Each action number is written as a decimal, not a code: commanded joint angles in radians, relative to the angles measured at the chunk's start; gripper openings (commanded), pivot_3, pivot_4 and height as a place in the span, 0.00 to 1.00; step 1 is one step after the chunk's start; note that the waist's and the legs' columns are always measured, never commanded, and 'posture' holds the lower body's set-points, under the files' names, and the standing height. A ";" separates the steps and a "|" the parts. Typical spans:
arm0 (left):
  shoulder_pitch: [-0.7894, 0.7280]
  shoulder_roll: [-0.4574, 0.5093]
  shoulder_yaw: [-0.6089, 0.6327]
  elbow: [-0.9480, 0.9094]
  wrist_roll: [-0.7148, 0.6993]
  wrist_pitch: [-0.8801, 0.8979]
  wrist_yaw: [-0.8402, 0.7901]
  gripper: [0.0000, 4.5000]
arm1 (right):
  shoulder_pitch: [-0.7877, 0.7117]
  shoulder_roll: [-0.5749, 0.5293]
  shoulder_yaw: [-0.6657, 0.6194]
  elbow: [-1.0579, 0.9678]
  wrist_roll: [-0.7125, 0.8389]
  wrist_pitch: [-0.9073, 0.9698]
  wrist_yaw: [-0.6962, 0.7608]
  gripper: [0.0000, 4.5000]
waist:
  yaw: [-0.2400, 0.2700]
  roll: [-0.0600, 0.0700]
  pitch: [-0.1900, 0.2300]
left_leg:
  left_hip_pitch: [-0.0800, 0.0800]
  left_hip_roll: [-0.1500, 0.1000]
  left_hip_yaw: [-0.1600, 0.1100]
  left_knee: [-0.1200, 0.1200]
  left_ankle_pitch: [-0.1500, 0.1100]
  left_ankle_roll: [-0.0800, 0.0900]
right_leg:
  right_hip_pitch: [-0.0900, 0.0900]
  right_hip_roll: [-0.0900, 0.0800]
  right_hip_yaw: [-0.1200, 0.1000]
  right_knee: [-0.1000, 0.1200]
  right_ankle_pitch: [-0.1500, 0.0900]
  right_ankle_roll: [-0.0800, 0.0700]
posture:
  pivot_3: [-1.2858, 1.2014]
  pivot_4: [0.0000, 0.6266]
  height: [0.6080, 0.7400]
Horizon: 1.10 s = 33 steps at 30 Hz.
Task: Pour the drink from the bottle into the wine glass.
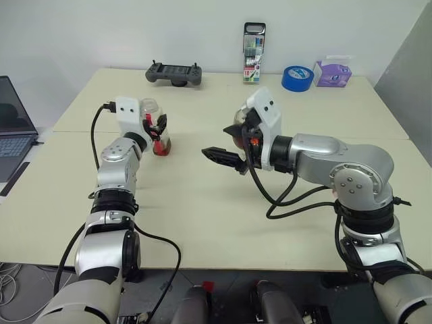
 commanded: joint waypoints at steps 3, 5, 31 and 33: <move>0.010 0.017 0.012 -0.071 -0.009 0.022 0.020 1.00 | -0.002 -0.016 -0.040 -0.028 -0.015 -0.007 0.017 1.00 | 0.000 0.000 0.000 | 0.000 0.000 0.000 0.000 0.000 0.000 | 0.000 0.000 0.000 0.000 0.000 0.000 | 0.52 0.24 1.00; 0.016 0.022 0.011 -0.081 -0.007 0.027 0.021 1.00 | -0.005 -0.021 -0.041 -0.019 -0.025 -0.014 0.023 1.00 | 0.000 0.000 0.000 | 0.000 0.000 0.000 0.000 0.000 0.000 | 0.000 0.000 0.000 0.000 0.000 0.000 | 0.52 0.24 1.00; 0.222 0.022 0.020 -0.356 -0.028 0.200 0.029 1.00 | 0.005 -0.019 -0.052 -0.007 -0.118 -0.053 0.090 1.00 | -0.001 0.000 0.000 | 0.000 0.000 0.000 -0.001 0.000 0.000 | 0.000 -0.003 0.000 -0.001 0.000 0.000 | 0.52 0.24 1.00; 0.262 0.024 0.017 -0.404 -0.025 0.220 0.032 1.00 | 0.008 -0.019 -0.056 -0.007 -0.123 -0.056 0.090 1.00 | -0.001 0.000 0.000 | 0.000 0.000 0.000 -0.001 0.000 0.000 | 0.000 -0.003 0.000 -0.001 0.000 0.000 | 0.52 0.24 1.00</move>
